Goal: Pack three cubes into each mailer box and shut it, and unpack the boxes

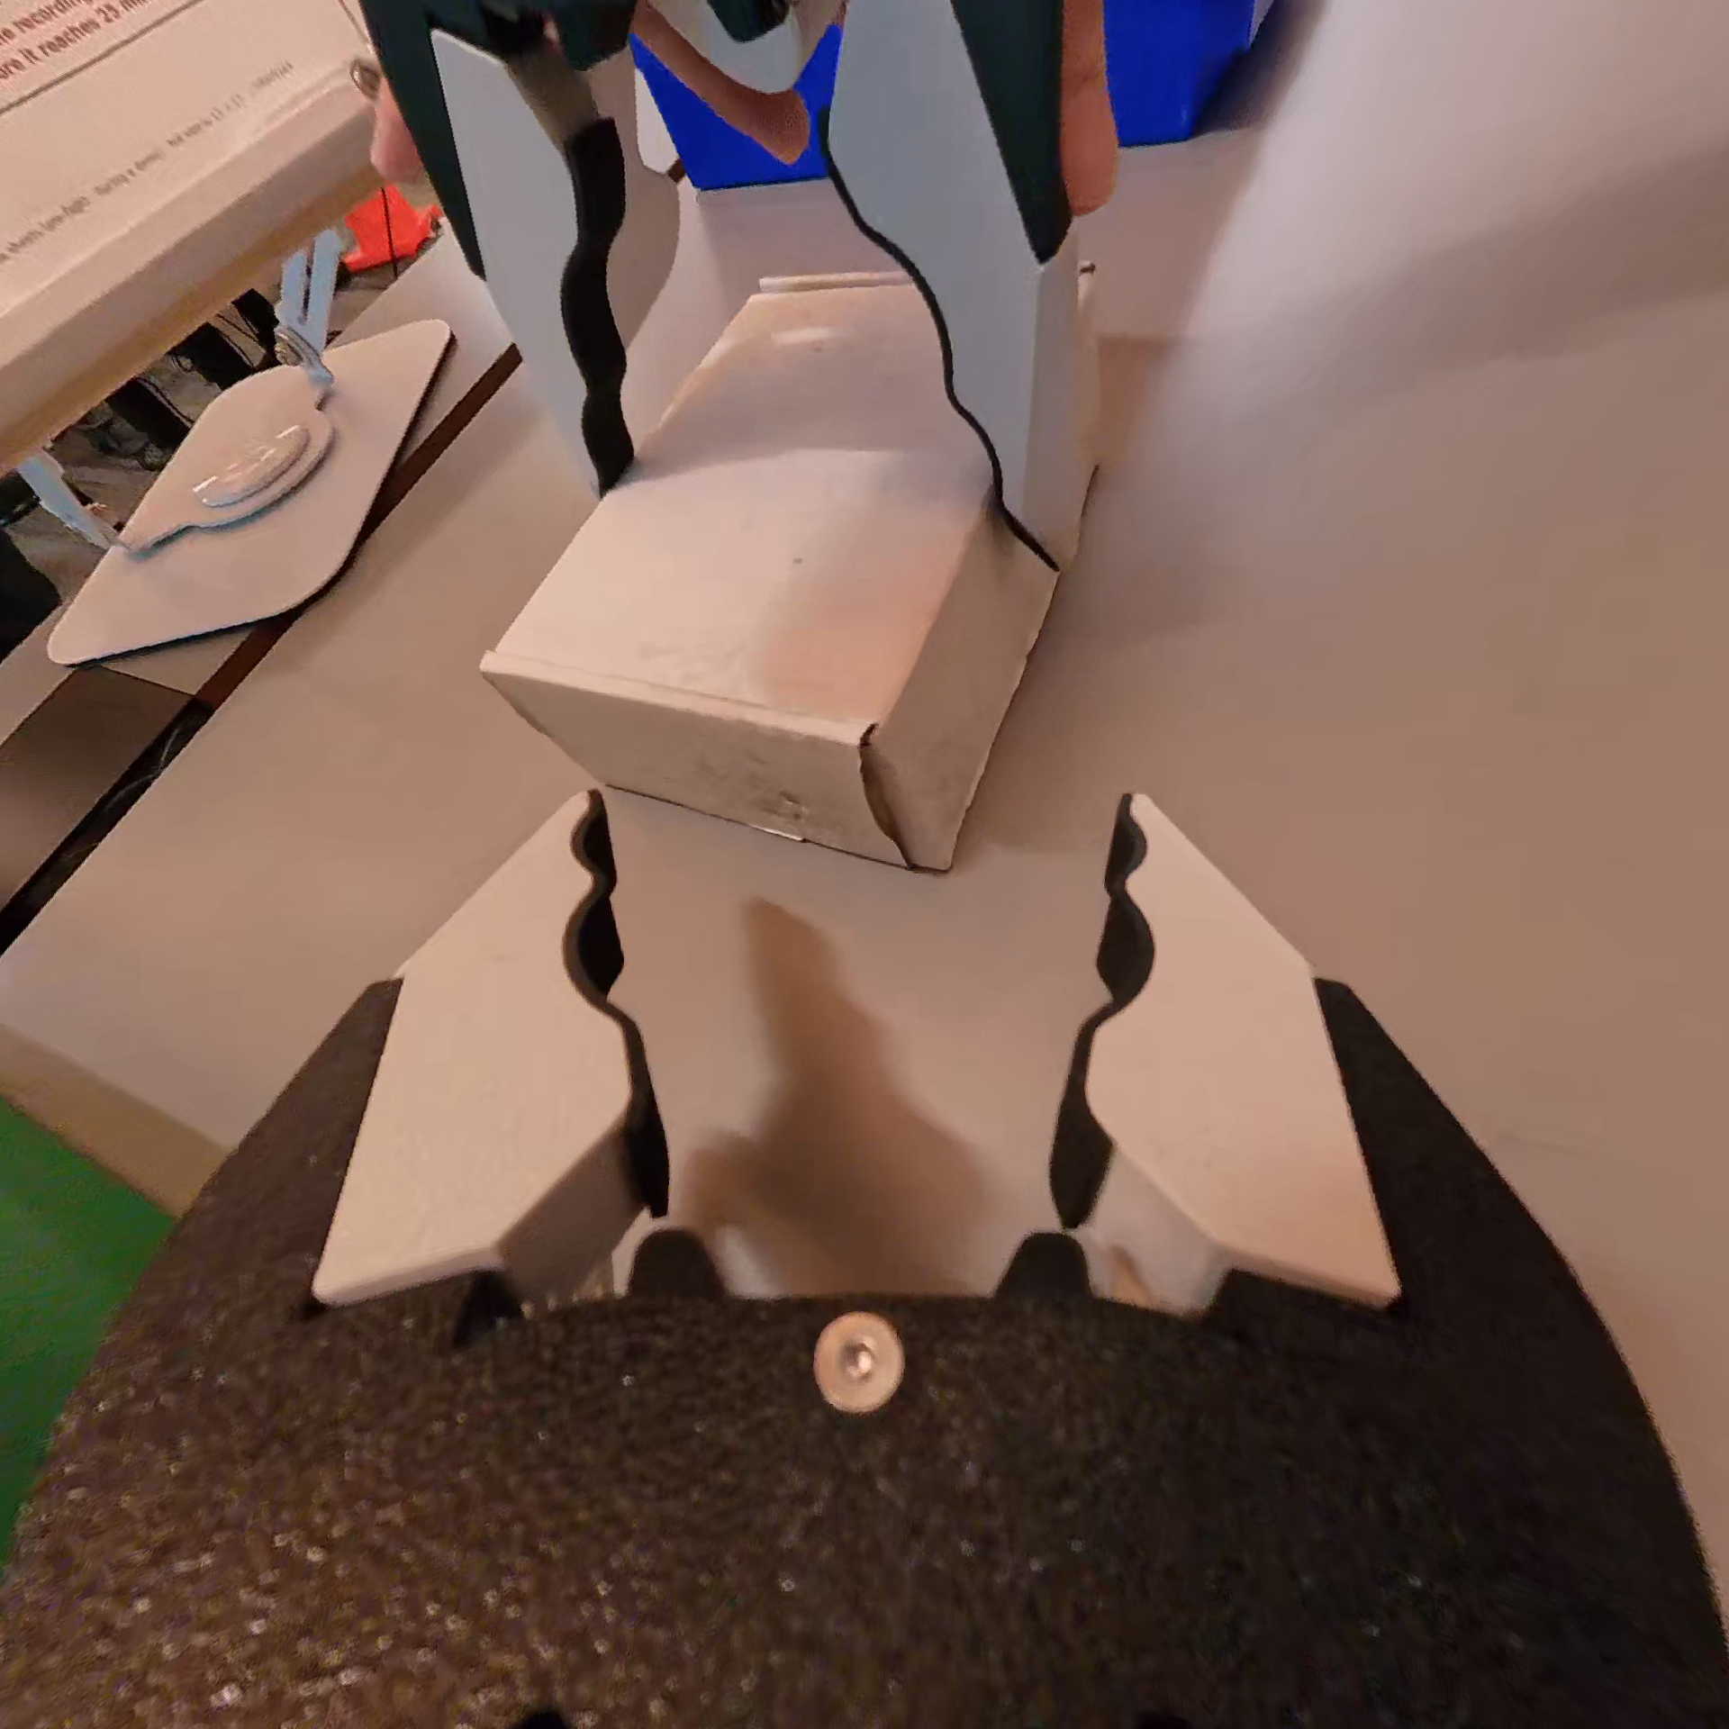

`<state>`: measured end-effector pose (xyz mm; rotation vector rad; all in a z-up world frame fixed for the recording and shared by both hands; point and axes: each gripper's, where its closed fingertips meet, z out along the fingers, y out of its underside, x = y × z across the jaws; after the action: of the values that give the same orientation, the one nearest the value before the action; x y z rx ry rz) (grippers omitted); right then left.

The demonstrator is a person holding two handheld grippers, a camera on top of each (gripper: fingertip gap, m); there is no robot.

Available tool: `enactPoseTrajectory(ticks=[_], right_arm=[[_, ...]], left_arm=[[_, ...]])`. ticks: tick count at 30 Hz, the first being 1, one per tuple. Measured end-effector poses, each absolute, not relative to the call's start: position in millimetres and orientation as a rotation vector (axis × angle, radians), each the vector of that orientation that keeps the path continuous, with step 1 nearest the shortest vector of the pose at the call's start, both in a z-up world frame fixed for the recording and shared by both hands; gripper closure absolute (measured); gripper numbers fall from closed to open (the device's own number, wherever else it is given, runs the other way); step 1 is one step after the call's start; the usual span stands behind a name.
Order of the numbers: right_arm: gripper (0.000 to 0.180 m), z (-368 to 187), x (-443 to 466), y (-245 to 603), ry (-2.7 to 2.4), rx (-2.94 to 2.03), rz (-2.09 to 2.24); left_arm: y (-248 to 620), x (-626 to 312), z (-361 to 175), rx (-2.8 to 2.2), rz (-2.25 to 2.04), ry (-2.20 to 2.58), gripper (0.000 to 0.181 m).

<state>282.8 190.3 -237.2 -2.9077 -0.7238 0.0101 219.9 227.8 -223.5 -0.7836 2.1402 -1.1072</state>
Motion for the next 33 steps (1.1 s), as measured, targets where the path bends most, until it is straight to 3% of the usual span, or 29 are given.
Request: enactPoseTrajectory(ticks=[8,17,25,29,33], right_arm=[[0.034,-262,288,183,-0.756,-3.005,-0.072],[0.036,-260,297,175,-0.918,-3.015,-0.218],[0.037,-146,333,146,-0.954,-2.894,-0.456],[0.036,-74,399,85,-0.900,-2.943,-0.679],[0.036,-39,467,6,-0.716,-3.029,-0.801]], left_arm=[[227,220,-230,-0.770,-1.044,2.167,0.077],[228,222,-229,-0.786,-1.042,2.157,0.078],[228,222,-231,-0.776,-1.017,2.158,0.081],[227,222,-233,-0.769,-0.994,2.168,0.084],[226,222,-238,-0.745,-0.952,2.190,0.087]])
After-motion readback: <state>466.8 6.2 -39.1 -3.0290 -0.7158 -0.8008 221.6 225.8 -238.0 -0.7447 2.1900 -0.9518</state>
